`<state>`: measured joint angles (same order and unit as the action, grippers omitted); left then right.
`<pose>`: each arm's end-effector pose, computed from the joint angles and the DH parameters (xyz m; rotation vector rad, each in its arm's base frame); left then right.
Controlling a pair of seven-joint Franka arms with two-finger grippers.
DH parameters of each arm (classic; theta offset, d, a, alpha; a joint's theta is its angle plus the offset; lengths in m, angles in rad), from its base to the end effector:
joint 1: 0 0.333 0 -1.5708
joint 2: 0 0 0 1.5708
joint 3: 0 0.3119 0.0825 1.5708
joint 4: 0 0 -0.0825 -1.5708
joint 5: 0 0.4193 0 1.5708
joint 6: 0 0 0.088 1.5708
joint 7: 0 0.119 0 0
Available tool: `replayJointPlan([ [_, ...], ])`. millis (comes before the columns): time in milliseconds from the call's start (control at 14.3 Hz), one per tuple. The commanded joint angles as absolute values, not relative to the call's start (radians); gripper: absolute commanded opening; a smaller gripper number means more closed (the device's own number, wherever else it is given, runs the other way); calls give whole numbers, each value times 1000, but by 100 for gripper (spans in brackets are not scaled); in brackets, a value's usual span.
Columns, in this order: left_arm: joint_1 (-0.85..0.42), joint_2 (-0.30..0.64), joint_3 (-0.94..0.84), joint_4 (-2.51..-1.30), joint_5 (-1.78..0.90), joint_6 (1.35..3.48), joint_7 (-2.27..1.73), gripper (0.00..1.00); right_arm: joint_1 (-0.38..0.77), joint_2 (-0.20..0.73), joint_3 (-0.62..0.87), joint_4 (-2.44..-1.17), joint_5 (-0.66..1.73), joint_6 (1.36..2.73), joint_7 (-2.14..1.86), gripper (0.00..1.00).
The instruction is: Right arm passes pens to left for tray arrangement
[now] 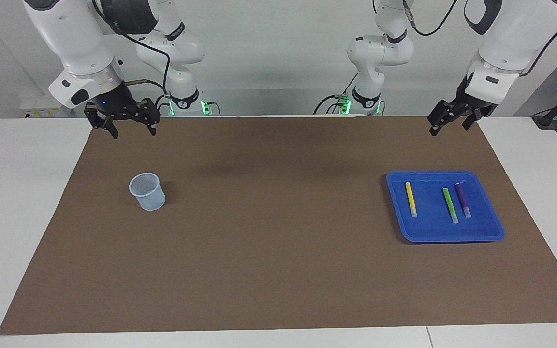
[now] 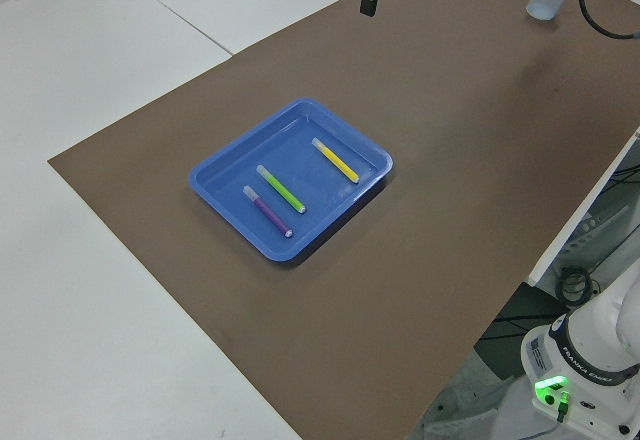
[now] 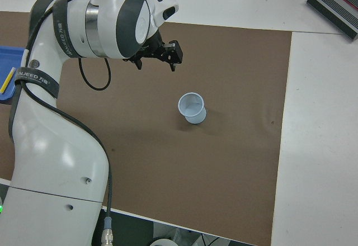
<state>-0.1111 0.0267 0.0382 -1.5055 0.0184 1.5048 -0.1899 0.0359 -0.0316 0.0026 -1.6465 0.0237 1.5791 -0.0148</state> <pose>0.5899 -0.0411 0.6199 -3.1131 -0.1838 0.0384 0.5783 0.0251 0.5892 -3.1168 -0.0821 0.0562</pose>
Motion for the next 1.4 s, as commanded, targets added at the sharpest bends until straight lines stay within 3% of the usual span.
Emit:
replayJointPlan([
  [0, -118, 18, 40, -1497, 61, 1482, -170, 100, 29, -37, 5, -1640, 43, 1566, -3, 100],
  [210, -117, 17, 31, -1499, 61, 1488, -160, 100, 29, -37, 5, -1640, 43, 1566, -3, 100],
  [421, -34, 17, -49, -1497, 43, 1497, -161, 100, 29, -37, 5, -1640, 43, 1566, -3, 100],
  [1332, -34, 15, -37, -1497, -37, 1460, -161, 100, 29, -37, 5, -1640, 43, 1566, -3, 100],
])
